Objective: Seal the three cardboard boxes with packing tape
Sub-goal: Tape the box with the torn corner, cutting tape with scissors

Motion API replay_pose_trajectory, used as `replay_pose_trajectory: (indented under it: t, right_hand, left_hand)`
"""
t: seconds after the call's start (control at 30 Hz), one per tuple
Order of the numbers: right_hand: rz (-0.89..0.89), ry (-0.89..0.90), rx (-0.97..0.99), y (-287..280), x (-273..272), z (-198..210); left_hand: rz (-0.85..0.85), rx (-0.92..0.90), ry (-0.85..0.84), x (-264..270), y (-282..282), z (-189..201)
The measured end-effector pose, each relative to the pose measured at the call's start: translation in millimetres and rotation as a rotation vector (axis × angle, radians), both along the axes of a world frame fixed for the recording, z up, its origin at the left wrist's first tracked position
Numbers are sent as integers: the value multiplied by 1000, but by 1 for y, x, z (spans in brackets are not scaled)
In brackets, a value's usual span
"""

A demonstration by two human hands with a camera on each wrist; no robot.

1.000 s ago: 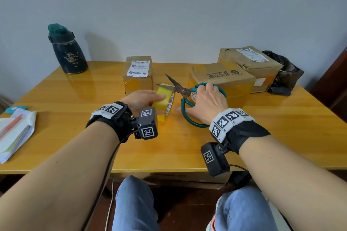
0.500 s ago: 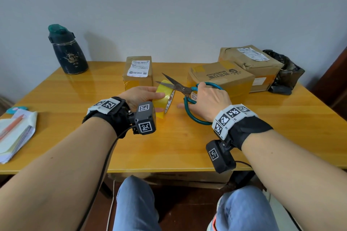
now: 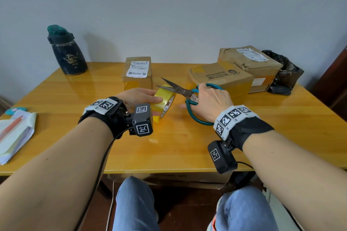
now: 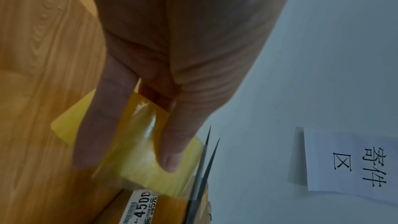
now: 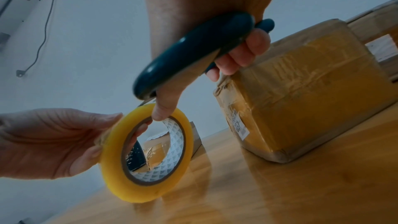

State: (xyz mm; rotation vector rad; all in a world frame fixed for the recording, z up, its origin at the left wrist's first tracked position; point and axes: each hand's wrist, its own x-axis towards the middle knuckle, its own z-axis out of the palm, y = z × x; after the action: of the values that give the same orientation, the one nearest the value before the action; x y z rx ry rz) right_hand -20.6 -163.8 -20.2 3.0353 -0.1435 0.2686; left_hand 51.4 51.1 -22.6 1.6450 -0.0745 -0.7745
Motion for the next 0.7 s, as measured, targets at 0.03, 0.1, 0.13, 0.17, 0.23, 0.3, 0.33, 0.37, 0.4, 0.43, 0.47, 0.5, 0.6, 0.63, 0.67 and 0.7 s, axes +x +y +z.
replay_pose_trajectory:
  t: [0.03, 0.1, 0.13, 0.17, 0.23, 0.3, 0.33, 0.37, 0.4, 0.43, 0.47, 0.5, 0.6, 0.63, 0.67, 0.7]
  right_hand:
    - [2, -4, -5, 0, 0, -1]
    - [10, -9, -17, 0, 0, -3]
    - [12, -12, -24, 0, 0, -4]
    - [11, -13, -28, 0, 1, -5]
    - [12, -14, -26, 1, 0, -7]
    - [15, -19, -24, 2, 0, -8]
    - [16, -20, -27, 2, 0, -8]
    - [16, -19, -29, 3, -1, -8]
    - [15, -18, -32, 3, -1, -9]
    - [14, -15, -33, 4, -1, -9]
    - [14, -13, -33, 4, -1, -9]
    - [14, -12, -32, 4, -2, -10]
    - [15, -20, -11, 4, -4, -12]
    - [13, -22, -4, 3, -5, -13]
    - [11, -22, -2, 3, -5, -14]
    - [8, -22, -6, 3, -6, -14]
  left_hand:
    - [-6, 12, 2, 0, 1, 0]
    - [-20, 43, -2, 1, 3, -1]
    - [-24, 54, -2, 1, 3, 0]
    - [-22, 64, 1, 1, 4, -1]
    - [-25, 79, 3, 2, 6, -2]
    - [-55, 97, 14, 4, 9, -3]
    - [-64, 113, 18, 6, 11, -4]
    - [-67, 136, 19, 7, 13, -4]
    - [-65, 148, 20, 9, 16, -7]
    - [-63, 149, 28, 13, 19, -10]
    - [-63, 145, 33, 15, 20, -12]
    - [-71, 143, 27, 12, 20, -10]
    - [-124, 149, -12, -1, 19, 0]
    - [-138, 164, -18, -3, 20, 2]
    - [-137, 184, -15, -2, 22, 2]
    - [-125, 207, -9, 1, 24, 1]
